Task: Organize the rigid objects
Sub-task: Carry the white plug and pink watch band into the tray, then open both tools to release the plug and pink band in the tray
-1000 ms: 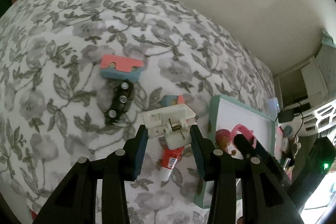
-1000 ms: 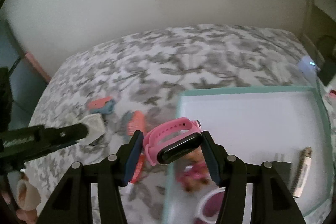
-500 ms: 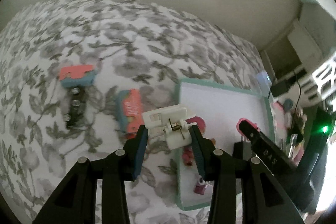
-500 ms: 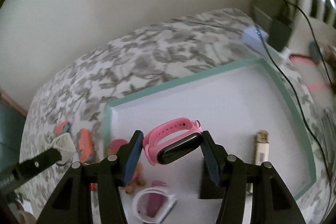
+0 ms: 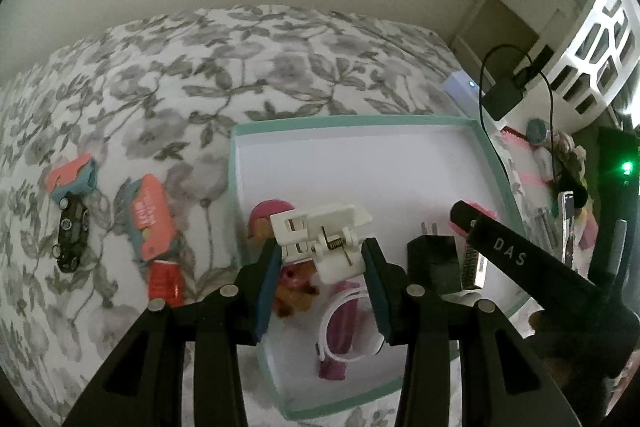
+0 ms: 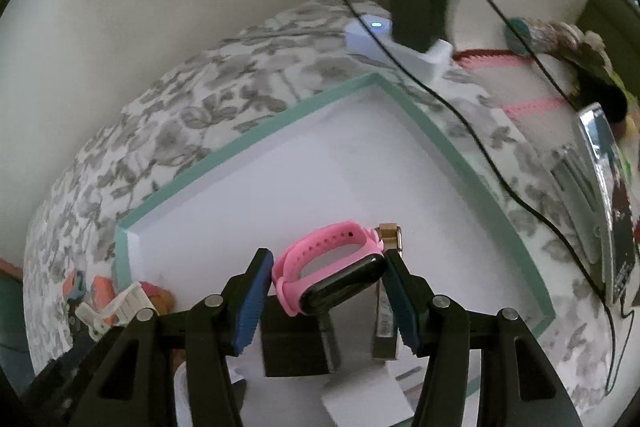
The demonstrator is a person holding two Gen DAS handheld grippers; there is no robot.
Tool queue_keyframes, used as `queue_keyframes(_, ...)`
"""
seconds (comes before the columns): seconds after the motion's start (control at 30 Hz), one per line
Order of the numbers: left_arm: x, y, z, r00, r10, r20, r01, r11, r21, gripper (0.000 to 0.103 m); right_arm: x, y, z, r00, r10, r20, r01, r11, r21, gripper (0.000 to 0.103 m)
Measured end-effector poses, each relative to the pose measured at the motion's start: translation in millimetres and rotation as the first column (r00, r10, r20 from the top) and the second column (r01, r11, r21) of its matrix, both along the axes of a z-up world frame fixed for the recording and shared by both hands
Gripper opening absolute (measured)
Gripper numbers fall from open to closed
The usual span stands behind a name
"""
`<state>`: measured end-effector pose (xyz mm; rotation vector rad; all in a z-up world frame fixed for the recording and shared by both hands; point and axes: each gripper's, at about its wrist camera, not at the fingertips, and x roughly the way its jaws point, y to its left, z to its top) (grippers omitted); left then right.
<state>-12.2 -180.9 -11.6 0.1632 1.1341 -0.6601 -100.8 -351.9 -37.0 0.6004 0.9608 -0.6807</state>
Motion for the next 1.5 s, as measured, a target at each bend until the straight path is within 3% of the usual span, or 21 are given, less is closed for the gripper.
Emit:
queue_keyframes(0.97, -9, -16, -5, 0.999, -0.034, 0.017, 0.034, 0.999, 0.012, 0.045, -1, -2, -5, 0.999, 0.009, -0.034, -0.010, 1.000, -0.017, 0.060)
queue_keyframes(1.1, -6, -12, 0, 1.000, -0.015, 0.018, 0.014, 1.000, 0.012, 0.046, -1, -2, -5, 0.999, 0.010, -0.035, -0.010, 1.000, -0.018, 0.060)
queue_keyframes(1.2, -2, -7, 3, 1.000, 0.011, 0.022, -0.011, 1.000, 0.011, 0.057, 0, -1, -5, 0.999, 0.014, -0.043, -0.015, 1.000, -0.026, 0.060)
queue_keyframes(1.4, 7, 7, 13, 0.992, 0.090, 0.088, -0.093, 0.995, 0.033, 0.058, 3, 1, -7, 0.998, 0.030, -0.051, -0.032, 0.999, -0.038, 0.066)
queue_keyframes(1.5, 14, 15, 13, 0.988, 0.132, 0.080, -0.135, 0.990, 0.030, 0.060, 5, 1, -8, 0.998, 0.035, -0.050, -0.037, 0.999, -0.039, 0.070)
